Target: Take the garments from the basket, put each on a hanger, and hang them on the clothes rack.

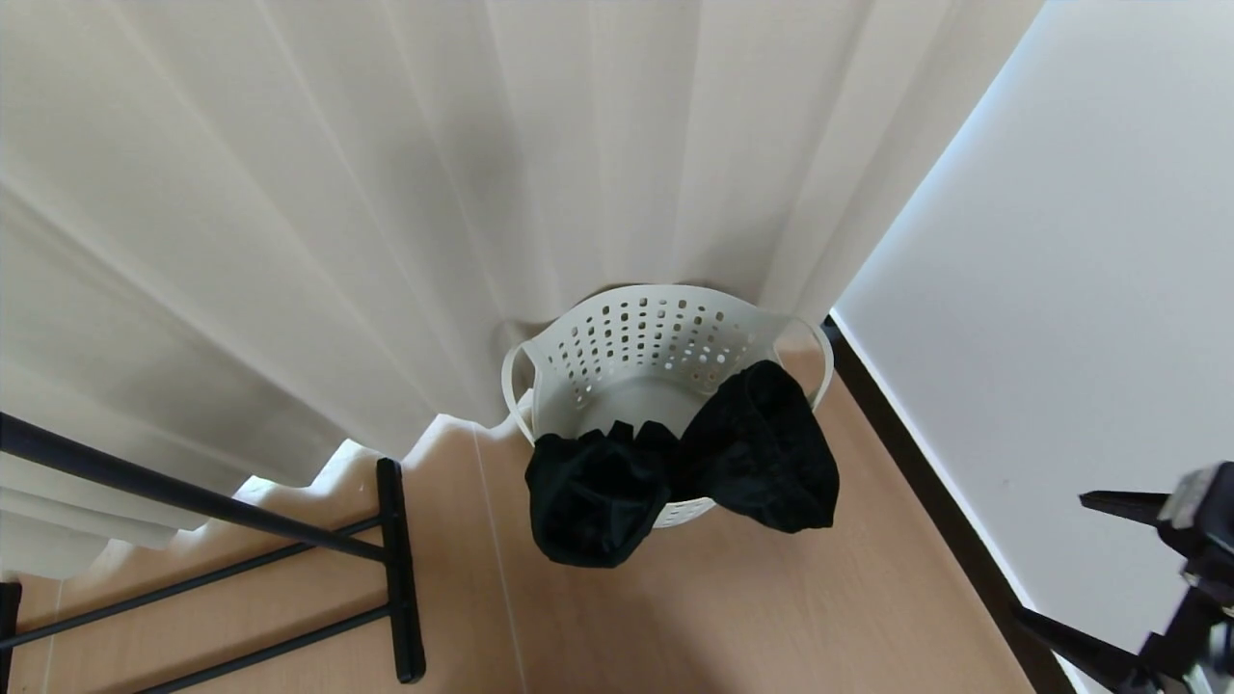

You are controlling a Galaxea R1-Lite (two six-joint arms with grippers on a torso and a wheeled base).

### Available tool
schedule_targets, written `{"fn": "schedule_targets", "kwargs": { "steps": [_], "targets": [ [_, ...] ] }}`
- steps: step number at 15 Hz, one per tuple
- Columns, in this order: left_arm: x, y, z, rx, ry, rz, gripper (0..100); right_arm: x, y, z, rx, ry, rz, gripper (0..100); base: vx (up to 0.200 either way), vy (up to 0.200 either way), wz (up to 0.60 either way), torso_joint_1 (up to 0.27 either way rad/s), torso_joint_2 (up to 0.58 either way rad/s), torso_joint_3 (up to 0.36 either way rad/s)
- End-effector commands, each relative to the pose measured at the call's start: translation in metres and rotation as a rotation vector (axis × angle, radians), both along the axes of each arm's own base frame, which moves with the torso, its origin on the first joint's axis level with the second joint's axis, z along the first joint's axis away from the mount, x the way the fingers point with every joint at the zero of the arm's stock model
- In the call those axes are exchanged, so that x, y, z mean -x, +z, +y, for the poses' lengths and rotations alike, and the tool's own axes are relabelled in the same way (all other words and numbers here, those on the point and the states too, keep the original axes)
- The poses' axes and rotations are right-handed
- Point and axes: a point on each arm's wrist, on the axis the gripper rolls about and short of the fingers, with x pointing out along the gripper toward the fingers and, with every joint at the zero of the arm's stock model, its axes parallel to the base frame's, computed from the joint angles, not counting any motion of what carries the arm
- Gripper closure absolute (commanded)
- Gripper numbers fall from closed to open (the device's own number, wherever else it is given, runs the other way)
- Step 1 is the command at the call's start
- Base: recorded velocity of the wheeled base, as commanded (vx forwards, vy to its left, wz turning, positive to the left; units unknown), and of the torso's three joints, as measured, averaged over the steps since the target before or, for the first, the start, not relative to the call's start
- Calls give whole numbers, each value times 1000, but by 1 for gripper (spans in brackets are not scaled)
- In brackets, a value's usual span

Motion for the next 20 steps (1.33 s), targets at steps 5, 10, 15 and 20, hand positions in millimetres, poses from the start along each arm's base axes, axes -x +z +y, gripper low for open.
{"fn": "schedule_targets", "kwargs": {
  "steps": [5, 10, 15, 20],
  "targets": [
    [0, 0, 0, 1, 2, -1, 0, -150, -2, 40, 203, 142, 9, 0, 0, 0, 0, 0, 0, 0],
    [0, 0, 0, 1, 0, -1, 0, -252, -19, 65, 244, 150, -36, 0, 0, 0, 0, 0, 0, 0],
    [0, 0, 0, 1, 2, -1, 0, -311, -35, 77, 262, 95, -85, 0, 0, 0, 0, 0, 0, 0],
    [0, 0, 0, 1, 2, -1, 0, -330, -52, 81, 273, 78, -81, 0, 0, 0, 0, 0, 0, 0]
  ]
}}
